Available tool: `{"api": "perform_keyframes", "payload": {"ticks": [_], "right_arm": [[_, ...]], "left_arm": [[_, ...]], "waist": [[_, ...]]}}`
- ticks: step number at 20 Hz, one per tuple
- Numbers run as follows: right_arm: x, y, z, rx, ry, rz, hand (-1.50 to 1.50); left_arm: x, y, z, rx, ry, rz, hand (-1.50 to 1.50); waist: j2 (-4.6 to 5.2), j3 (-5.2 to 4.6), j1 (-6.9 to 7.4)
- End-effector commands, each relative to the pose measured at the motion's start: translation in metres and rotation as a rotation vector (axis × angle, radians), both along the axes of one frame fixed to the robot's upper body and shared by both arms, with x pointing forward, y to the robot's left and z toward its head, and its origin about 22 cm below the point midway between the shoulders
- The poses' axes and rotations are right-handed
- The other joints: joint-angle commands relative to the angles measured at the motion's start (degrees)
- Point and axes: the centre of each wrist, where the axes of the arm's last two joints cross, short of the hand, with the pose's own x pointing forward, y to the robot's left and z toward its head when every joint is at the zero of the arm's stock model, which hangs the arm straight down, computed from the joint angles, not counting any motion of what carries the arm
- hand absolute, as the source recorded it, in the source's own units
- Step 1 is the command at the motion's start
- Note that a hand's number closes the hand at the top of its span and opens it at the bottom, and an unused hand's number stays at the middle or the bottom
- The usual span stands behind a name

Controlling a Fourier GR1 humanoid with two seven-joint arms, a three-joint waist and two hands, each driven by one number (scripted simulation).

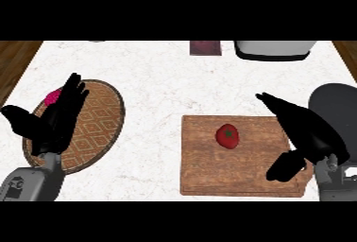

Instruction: Pick the tomato from the cutting board and place it in the pan

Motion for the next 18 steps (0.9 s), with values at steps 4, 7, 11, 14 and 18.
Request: {"api": "perform_keyframes", "payload": {"ticks": [4, 7, 11, 14, 18], "right_arm": [[-0.008, 0.02, -0.006, -0.088, 0.112, 0.063, -1.5], [0.004, 0.069, 0.003, -0.209, 0.107, 0.072, -1.5], [-0.001, 0.064, -0.003, -0.296, 0.082, 0.034, -1.5], [0.001, 0.08, 0.004, -0.311, 0.076, 0.031, -1.5], [0.007, 0.098, -0.005, -0.274, 0.075, 0.048, -1.5]], "left_arm": [[-0.024, 0.011, 0.003, -0.011, 0.009, 0.006, 0.0], [-0.006, 0.01, -0.007, -0.003, -0.002, 0.011, 0.0], [-0.014, 0.012, -0.019, 0.001, -0.007, 0.016, 0.0], [0.005, 0.015, 0.005, -0.003, 0.015, 0.022, 0.0], [-0.019, 0.017, -0.006, -0.009, -0.008, 0.025, 0.0]], "waist": [[-0.25, 0.1, -0.79], [-0.08, 0.01, -0.42], [-0.17, 0.02, -1.0], [-0.15, 0.04, -1.11], [-0.19, 0.07, -0.65]]}}
